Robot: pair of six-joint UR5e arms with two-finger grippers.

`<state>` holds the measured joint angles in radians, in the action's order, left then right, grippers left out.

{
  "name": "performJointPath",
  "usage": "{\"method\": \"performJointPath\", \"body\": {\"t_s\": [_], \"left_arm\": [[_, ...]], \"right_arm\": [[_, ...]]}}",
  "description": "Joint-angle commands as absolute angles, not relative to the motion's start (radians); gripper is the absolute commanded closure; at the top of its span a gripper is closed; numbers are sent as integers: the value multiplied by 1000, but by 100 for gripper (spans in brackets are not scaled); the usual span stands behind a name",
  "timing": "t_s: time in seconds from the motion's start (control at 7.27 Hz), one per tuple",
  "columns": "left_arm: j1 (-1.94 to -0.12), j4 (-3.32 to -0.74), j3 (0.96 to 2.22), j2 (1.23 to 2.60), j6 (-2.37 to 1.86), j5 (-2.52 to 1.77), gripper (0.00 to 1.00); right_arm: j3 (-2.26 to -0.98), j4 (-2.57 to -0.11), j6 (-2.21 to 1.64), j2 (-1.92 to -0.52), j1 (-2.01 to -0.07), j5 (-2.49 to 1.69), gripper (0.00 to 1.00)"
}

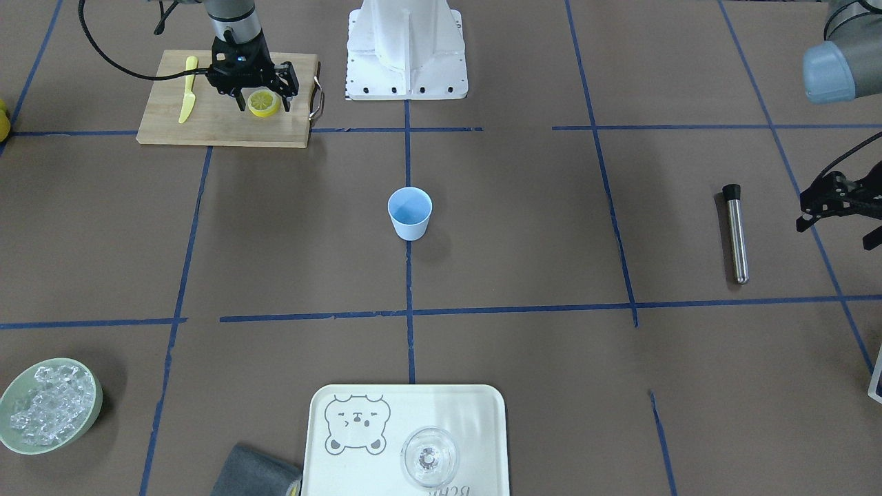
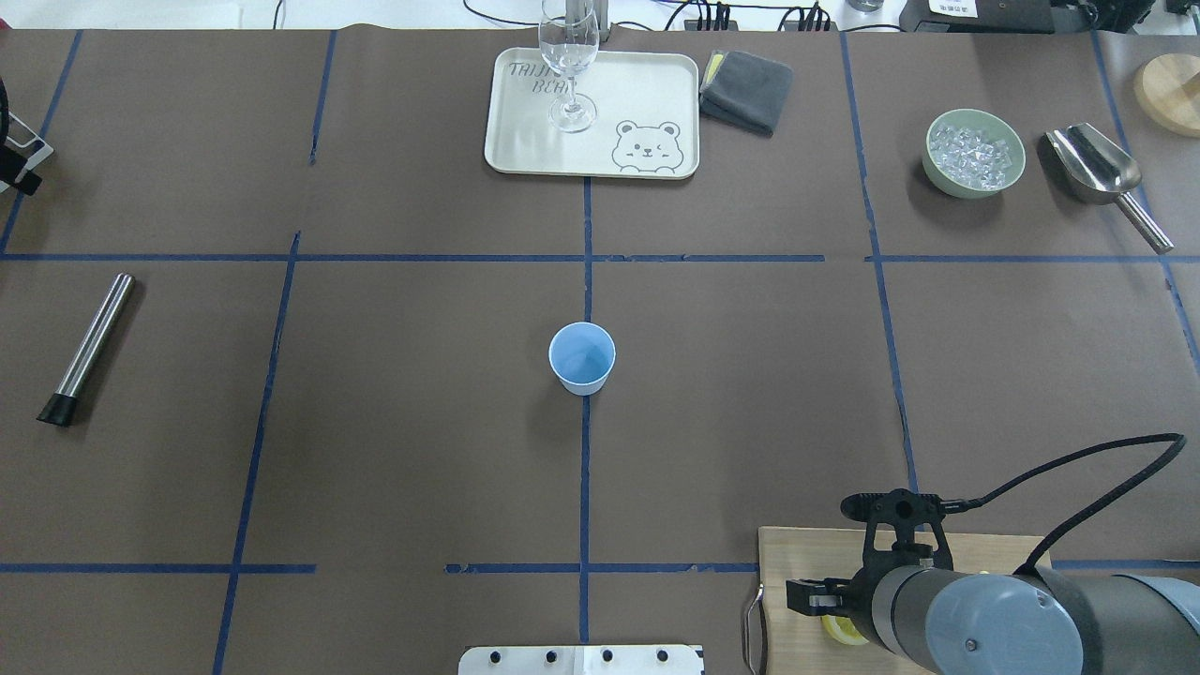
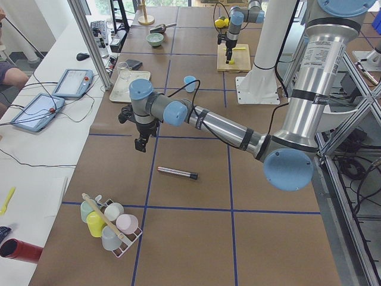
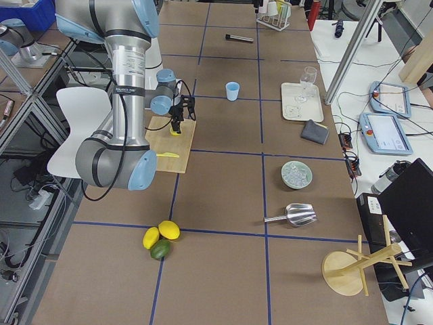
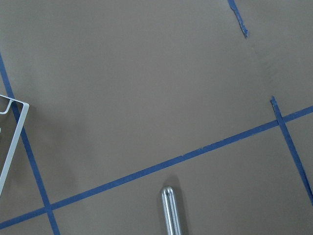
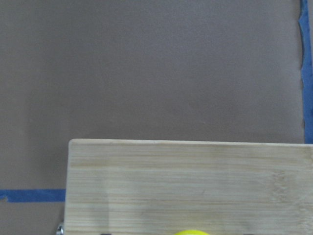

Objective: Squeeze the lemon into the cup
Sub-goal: 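Lower the right gripper and close it on the lemon slice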

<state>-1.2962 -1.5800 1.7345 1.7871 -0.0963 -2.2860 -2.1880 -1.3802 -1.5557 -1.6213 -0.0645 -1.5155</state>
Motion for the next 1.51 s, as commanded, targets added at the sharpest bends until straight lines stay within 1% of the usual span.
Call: {"method": "performJointPath", "body": {"t_s": [0.0,0.14,0.55,0.69,0.83,0.96,1.1,1.24,1.38], "left_arm": [[-1296,-1578,1735,1787,-95,-2287,0],[-1296,-1578,1733,1787,-95,-2287,0],[-1296,-1578,1736,1786,-98,-2286,0],[-1296,-1580,1740,1784,-98,-2287,0],[-1296,-1578,1738,1784,-98,-2287,0],[-1296,-1578,1740,1784,-98,-2287,0],[-1296,-1578,1743,1784,-98,-2287,0],[-1296,-1578,1743,1784,-97,-2286,0],[-1296,-1578,1744,1784,-97,-2286,0]], "right_arm": [[-2191,-1379,-1557,-1621,-64,-1516,34],[-2194,-1379,-1557,-1621,-64,-1517,37],[-2195,-1379,-1555,-1621,-66,-1516,37],[-2195,-1379,-1555,-1623,-66,-1516,33],[-2192,-1381,-1555,-1624,-67,-1516,25],[-2192,-1382,-1555,-1628,-67,-1516,18],[-2192,-1384,-1555,-1628,-64,-1516,14],[-2191,-1385,-1555,-1628,-58,-1516,12],[-2191,-1385,-1555,-1628,-51,-1516,8]]}}
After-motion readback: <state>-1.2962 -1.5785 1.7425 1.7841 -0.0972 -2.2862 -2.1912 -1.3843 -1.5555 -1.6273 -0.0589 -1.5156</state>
